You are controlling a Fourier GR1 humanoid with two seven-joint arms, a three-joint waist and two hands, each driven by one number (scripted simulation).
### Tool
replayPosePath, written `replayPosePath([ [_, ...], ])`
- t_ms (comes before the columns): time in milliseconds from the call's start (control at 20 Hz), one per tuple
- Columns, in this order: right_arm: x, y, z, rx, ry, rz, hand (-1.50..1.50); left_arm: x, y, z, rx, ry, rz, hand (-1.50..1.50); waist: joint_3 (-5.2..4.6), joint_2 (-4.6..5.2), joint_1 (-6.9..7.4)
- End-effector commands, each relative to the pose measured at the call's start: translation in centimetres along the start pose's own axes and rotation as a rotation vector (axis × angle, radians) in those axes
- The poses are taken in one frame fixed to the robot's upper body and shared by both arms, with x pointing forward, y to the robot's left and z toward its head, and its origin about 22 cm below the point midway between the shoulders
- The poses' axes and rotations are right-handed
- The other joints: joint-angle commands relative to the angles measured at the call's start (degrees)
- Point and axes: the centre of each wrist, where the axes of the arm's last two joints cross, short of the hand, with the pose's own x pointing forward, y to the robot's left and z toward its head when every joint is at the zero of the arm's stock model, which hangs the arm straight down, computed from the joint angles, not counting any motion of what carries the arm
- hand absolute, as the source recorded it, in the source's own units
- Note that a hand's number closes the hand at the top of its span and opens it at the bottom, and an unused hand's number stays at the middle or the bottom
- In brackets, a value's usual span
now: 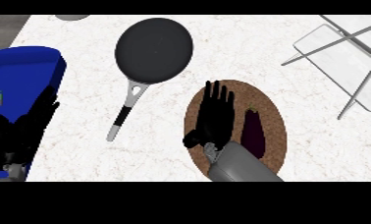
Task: Pick the squash from the placemat and place it in the tiered shelf
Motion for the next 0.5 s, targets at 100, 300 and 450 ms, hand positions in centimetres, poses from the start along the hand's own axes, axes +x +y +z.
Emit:
replayPosePath([
  [100, 2.0, -3.5, 1.4, 0.033, 0.191, 0.139, -1.5, 0.4, -0.4, 1.0, -0.022, -0.013, -0.02, 0.0, 0.25, 0.48, 1.22],
  [300, 1.2, -2.2, 1.6, 0.045, 0.199, 0.149, -1.5, 0.1, 0.2, 0.3, -0.012, -0.01, 0.011, 0.0, 0.23, 0.76, 0.56],
  [450, 1.3, -2.6, 1.0, 0.048, 0.203, 0.167, -1.5, 1.1, -0.5, -0.7, -0.009, -0.026, 0.012, 0.0, 0.24, 0.87, 0.48],
])
